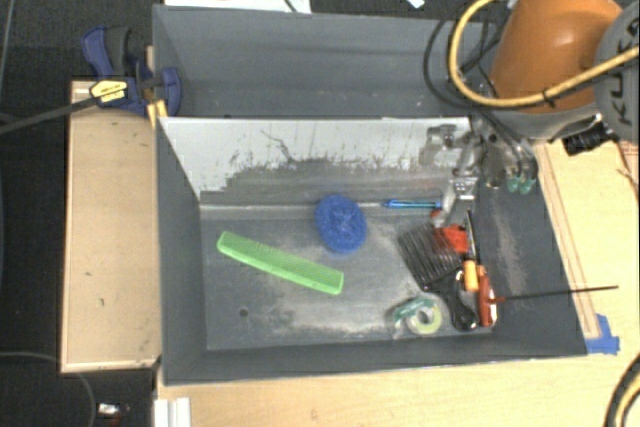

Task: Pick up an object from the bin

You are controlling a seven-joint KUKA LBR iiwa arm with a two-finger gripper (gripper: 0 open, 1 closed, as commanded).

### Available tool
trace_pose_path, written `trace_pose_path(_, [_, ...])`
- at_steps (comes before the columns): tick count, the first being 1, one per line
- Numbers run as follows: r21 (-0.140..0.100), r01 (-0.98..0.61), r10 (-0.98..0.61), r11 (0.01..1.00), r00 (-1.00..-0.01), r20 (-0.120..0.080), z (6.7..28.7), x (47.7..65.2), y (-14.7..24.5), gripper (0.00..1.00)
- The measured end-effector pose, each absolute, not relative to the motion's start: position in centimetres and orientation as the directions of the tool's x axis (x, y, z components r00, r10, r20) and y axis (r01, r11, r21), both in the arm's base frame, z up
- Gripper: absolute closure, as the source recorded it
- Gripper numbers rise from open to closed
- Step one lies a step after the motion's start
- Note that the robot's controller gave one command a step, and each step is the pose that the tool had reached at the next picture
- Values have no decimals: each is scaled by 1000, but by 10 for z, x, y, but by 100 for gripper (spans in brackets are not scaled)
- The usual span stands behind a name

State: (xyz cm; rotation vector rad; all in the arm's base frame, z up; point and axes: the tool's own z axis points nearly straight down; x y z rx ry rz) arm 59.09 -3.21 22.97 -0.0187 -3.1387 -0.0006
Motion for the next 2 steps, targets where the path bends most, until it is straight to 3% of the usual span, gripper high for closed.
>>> trace_pose_path(1, [0, 11, 11, 1000, -1000, -4, 233, 592, -32, 0])
trace_pose_path(2, [2, 110, 110, 994, -994, -8, 148, 592, 19, 0])
